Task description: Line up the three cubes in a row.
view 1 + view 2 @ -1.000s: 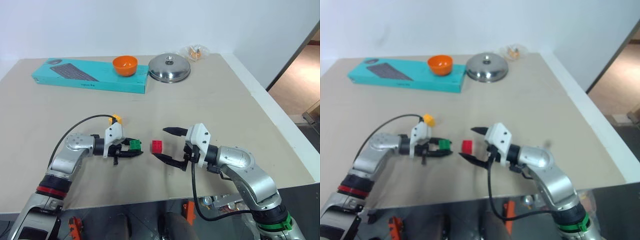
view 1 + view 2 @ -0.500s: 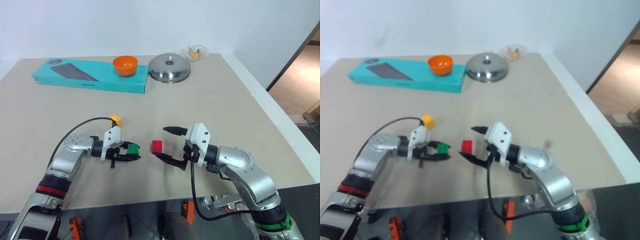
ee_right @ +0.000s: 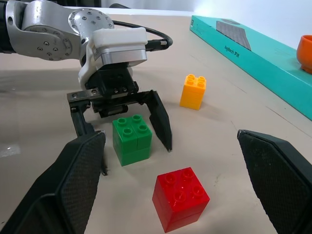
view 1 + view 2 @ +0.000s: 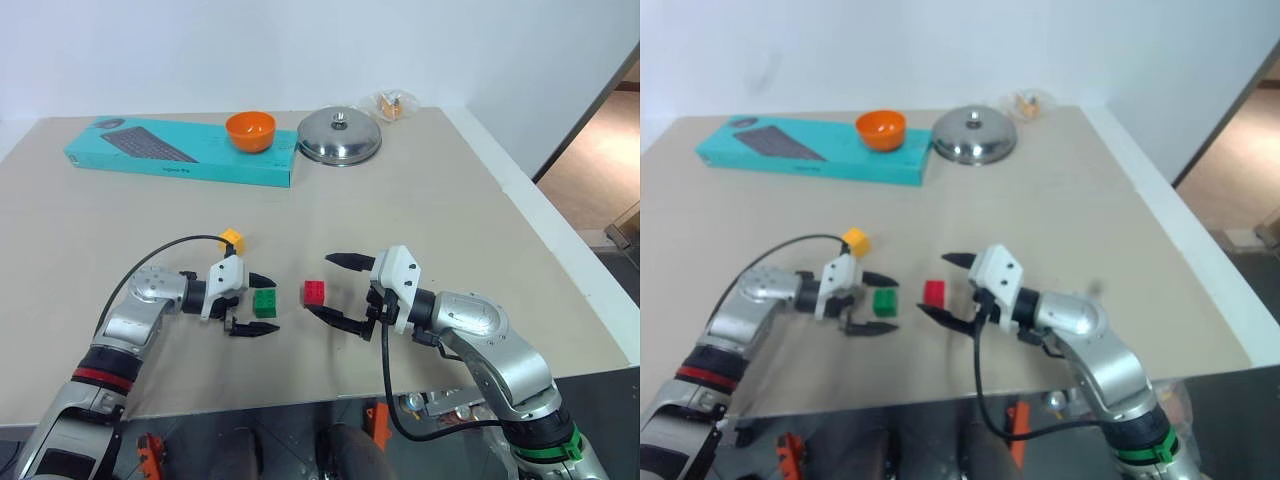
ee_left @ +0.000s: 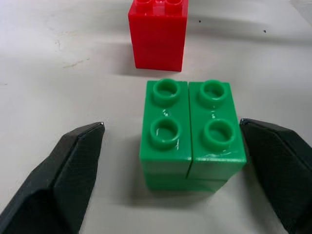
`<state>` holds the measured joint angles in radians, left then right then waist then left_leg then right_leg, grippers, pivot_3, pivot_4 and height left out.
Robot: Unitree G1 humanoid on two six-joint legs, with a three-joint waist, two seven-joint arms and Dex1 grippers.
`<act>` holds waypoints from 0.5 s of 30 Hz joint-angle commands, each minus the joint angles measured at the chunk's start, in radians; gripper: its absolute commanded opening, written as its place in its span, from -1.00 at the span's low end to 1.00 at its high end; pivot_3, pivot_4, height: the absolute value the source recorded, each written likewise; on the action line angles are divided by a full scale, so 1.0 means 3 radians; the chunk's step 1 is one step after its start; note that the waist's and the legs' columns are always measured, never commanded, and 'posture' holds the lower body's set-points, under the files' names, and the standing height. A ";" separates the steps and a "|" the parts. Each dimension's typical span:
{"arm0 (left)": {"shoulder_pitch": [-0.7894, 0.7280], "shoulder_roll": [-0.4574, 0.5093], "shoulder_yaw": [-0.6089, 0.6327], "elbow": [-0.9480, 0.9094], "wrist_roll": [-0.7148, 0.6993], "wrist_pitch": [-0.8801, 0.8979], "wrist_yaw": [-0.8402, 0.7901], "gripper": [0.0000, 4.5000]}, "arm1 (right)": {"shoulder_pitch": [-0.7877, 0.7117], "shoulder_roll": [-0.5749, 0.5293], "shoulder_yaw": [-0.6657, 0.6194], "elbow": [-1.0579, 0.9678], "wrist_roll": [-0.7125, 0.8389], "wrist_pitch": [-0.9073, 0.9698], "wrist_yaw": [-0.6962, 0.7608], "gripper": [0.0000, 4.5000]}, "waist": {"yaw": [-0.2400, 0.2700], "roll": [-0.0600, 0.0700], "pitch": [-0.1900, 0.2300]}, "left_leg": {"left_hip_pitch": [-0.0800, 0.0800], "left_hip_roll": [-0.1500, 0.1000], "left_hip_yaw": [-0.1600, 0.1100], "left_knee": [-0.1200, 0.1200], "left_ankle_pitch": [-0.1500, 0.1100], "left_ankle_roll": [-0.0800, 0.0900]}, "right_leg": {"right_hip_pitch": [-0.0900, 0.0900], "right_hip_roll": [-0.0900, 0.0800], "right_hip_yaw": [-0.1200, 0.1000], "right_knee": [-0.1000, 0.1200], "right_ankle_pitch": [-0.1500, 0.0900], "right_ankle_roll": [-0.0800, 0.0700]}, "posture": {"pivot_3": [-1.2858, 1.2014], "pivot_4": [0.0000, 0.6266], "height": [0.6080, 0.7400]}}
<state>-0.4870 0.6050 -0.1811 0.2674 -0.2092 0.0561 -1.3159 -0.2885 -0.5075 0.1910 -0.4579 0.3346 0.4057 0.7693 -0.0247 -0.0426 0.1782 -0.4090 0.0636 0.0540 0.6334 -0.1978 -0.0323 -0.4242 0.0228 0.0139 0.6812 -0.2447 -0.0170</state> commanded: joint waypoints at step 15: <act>0.0144 -0.0083 0.1262 -0.0839 -0.0723 0.1186 0.1668 0.97 | -0.0058 -0.0074 -0.0105 0.0014 0.0060 -0.0112 0.0156 1.00 | 0.0008 0.0000 0.0000 | 0.0003 -0.0004 -0.0004 0.0002 0.0000 0.0000 | 0.0004 -0.0011 0.0001 0.0000 0.0001 0.0002 | 0.03 -0.52 1.00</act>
<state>-0.4224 0.5893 0.1679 0.0075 -0.4525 0.4598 -0.8768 -0.2878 -0.5256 0.1851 -0.4420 0.3404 0.3906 0.8078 -0.0224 -0.0427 0.1782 -0.4082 0.0625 0.0527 0.6342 -0.1977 -0.0323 -0.4230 0.0193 0.0142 0.6813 -0.2442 -0.0163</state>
